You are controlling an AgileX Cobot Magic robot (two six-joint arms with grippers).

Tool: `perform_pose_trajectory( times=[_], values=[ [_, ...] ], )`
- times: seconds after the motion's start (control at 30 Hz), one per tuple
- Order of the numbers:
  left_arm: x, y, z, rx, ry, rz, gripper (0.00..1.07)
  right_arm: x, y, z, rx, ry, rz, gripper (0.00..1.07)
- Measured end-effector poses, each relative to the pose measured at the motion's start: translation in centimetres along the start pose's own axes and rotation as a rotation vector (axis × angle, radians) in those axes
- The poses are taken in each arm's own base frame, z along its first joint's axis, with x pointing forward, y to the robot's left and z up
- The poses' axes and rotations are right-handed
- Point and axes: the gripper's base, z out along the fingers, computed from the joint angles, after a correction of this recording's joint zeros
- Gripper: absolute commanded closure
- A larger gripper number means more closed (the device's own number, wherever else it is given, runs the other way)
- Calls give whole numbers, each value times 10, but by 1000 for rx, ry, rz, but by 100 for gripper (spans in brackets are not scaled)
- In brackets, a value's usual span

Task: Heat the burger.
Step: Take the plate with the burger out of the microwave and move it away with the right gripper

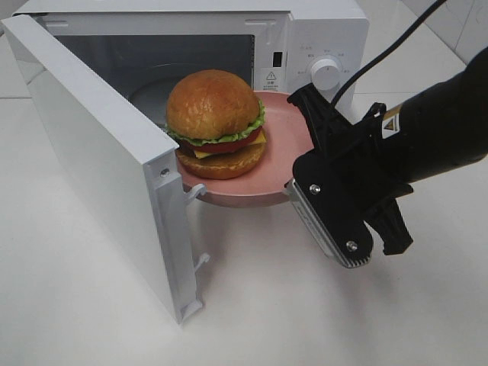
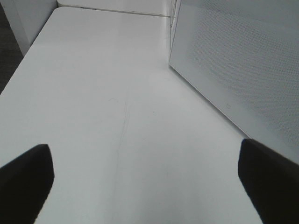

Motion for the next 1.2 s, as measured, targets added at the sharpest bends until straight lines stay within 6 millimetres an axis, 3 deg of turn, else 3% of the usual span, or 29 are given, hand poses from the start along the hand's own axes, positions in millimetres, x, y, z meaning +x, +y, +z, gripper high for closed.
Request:
perform_pose_trajectory(
  times=[0.67, 1.2],
  values=[
    [0, 0, 0, 0, 0, 0, 6, -3, 27, -43, 57, -10, 57, 107],
    [0, 0, 0, 0, 0, 0, 6, -4, 63, -73, 68, -15, 95, 107]
  ],
)
